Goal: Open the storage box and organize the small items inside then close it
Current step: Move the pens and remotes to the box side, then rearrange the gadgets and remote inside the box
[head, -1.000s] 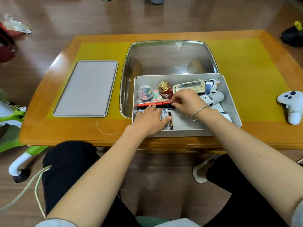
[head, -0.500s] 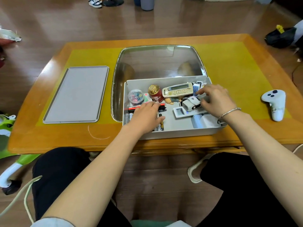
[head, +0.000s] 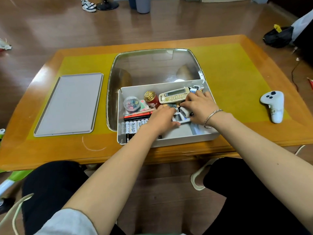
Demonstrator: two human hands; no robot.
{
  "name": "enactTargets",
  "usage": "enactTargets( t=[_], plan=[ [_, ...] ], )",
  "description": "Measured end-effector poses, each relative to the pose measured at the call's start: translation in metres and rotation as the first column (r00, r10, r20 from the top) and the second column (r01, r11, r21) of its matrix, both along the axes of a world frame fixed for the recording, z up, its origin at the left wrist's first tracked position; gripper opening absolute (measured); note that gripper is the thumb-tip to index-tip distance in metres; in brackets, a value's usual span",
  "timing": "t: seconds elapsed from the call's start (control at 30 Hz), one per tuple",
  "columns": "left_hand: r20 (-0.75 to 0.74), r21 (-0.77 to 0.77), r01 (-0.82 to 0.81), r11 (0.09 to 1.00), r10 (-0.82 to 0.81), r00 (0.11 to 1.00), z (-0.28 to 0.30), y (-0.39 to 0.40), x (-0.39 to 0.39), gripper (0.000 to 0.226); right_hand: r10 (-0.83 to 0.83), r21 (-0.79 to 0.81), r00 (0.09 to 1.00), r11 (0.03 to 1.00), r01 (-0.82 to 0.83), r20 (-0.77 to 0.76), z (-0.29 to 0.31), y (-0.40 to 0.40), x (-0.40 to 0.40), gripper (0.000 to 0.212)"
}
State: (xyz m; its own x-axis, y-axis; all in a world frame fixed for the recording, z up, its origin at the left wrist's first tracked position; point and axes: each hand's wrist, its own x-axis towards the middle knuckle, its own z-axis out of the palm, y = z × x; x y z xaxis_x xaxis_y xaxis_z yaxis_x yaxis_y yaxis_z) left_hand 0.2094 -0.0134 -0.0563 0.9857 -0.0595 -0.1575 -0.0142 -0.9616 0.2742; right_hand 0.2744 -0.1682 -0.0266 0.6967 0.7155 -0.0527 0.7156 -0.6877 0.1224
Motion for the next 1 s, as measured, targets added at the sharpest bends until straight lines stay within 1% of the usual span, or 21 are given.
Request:
enactTargets(
  t=[0.13,0.27,0.37,0.47,0.57,0.67,0.77,0.87,1.0],
  plan=[
    [-0.009,-0.003,0.007,1.000,-0.007,1.000,0.000,0.001,0.002,0.062,0.018,-0.041,1.000,0.999,-0.018,0.023,0.005,0.002,0.003,0.055],
    [-0.006,-0.059,-0.015,0.998,0.015,1.000,-0.001,0.002,0.001,0.061,-0.005,0.028,1.000,1.000,0.005,0.008,0.008,-0.003,0.003,0.060],
    [0.002,-0.101,-0.019,0.995,0.019,1.000,0.003,0.006,-0.002,0.060,-0.054,0.130,0.999,0.990,0.053,0.003,0.012,-0.008,0.000,0.061],
    [0.036,-0.148,-0.027,0.989,0.033,0.999,0.010,0.014,-0.012,0.060,-0.106,0.267,0.994,0.958,0.101,0.006,0.020,-0.013,-0.003,0.061],
    [0.089,-0.139,-0.025,0.990,0.037,0.995,0.018,0.025,-0.025,0.055,-0.129,0.389,0.991,0.915,0.108,0.028,0.030,-0.017,-0.006,0.058],
    [0.159,-0.189,-0.089,0.978,0.120,0.980,0.028,0.042,-0.041,0.048,-0.134,0.485,0.991,0.868,0.104,0.028,0.038,-0.014,-0.013,0.053],
    [0.219,-0.237,-0.200,0.951,0.253,0.942,0.038,0.063,-0.057,0.050,-0.091,0.582,0.995,0.807,0.098,-0.041,0.040,-0.003,-0.025,0.049],
    [0.271,-0.252,-0.308,0.917,0.373,0.888,0.042,0.085,-0.070,0.049,-0.026,0.578,0.991,0.810,0.098,-0.130,0.036,0.017,-0.037,0.050],
    [0.327,-0.241,-0.446,0.862,0.505,0.799,0.043,0.103,-0.078,0.052,0.064,0.407,0.978,0.913,0.022,-0.197,0.025,0.057,-0.051,0.054]
  ],
)
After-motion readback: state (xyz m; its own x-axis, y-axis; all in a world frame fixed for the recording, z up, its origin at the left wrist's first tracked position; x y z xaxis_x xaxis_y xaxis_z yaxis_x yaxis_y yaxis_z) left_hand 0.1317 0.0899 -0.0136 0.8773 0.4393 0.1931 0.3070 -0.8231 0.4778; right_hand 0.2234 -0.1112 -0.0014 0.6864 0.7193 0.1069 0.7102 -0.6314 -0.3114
